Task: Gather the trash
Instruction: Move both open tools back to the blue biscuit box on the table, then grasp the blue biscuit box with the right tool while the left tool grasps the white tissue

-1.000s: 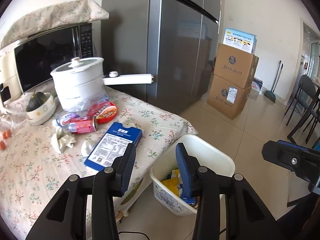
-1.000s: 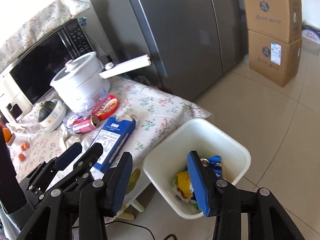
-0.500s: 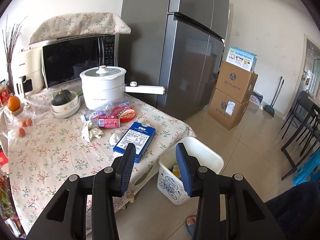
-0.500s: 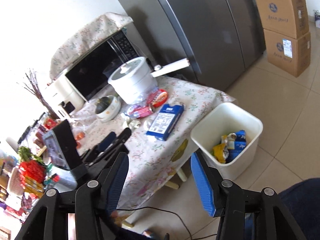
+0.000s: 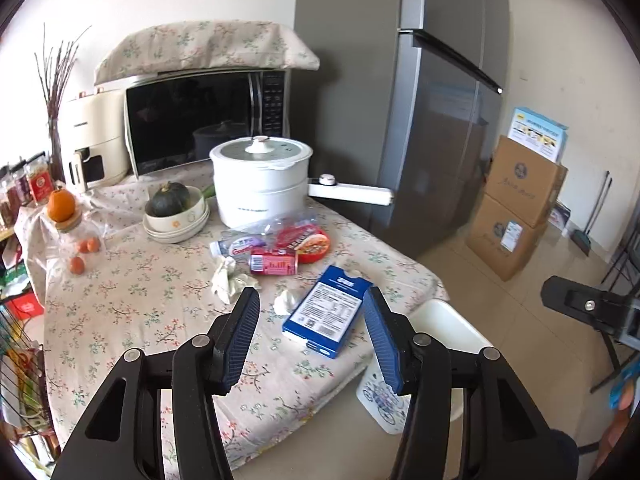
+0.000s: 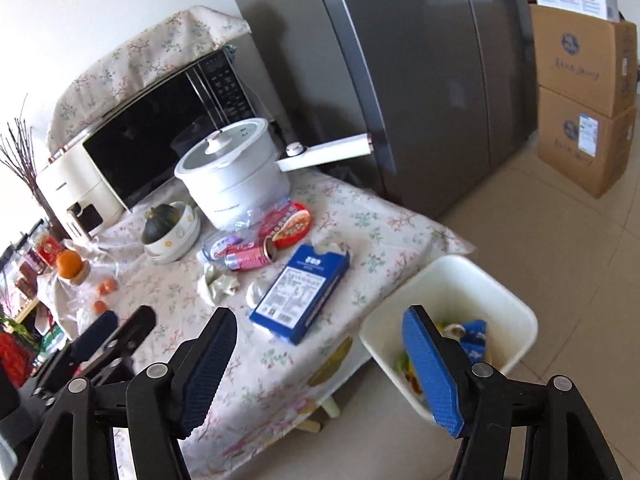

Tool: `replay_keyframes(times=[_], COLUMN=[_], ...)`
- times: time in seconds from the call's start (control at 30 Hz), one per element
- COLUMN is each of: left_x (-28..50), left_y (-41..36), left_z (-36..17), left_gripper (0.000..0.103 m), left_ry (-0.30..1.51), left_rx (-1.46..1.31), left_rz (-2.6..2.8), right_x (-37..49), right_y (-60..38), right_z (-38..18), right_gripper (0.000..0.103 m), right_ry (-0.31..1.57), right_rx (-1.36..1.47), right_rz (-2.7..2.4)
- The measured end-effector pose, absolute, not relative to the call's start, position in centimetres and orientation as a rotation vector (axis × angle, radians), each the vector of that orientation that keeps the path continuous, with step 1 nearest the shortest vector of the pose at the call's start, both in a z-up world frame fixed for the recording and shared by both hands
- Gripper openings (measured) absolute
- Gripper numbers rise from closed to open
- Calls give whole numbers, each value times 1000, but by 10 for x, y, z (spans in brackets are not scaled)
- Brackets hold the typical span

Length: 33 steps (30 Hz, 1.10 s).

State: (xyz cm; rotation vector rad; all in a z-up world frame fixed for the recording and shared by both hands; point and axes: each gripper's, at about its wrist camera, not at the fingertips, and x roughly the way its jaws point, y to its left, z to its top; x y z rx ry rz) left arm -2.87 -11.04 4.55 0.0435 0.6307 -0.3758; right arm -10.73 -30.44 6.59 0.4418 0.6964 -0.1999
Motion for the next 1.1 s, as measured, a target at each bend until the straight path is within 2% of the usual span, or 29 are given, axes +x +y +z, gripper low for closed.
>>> replay_keyframes(times=[0.3, 0.53, 0.67, 0.9, 1.1], left_x=[98, 160, 176, 185, 192], left_y=[-105, -107, -121, -144, -163], left_z=[0, -57, -81, -102, -123], left_gripper=[57, 57, 57, 57, 55], left_ry=[751, 887, 965, 1013, 1008], left_rx=[-22, -28, -65, -52, 42], left_rz=[-250, -298, -364, -400, -416], right_x=[46, 106, 121, 132, 141], right_y=[-325, -339, -355, -360, -344], right_z=[-19, -94, -132, -157, -159], right_gripper=[74, 74, 74, 74, 75], right_ry=[904, 1046, 1115, 1140, 1141], right_rx=[559, 552, 738, 896, 809], right_rz=[-154, -133, -49, 10, 25])
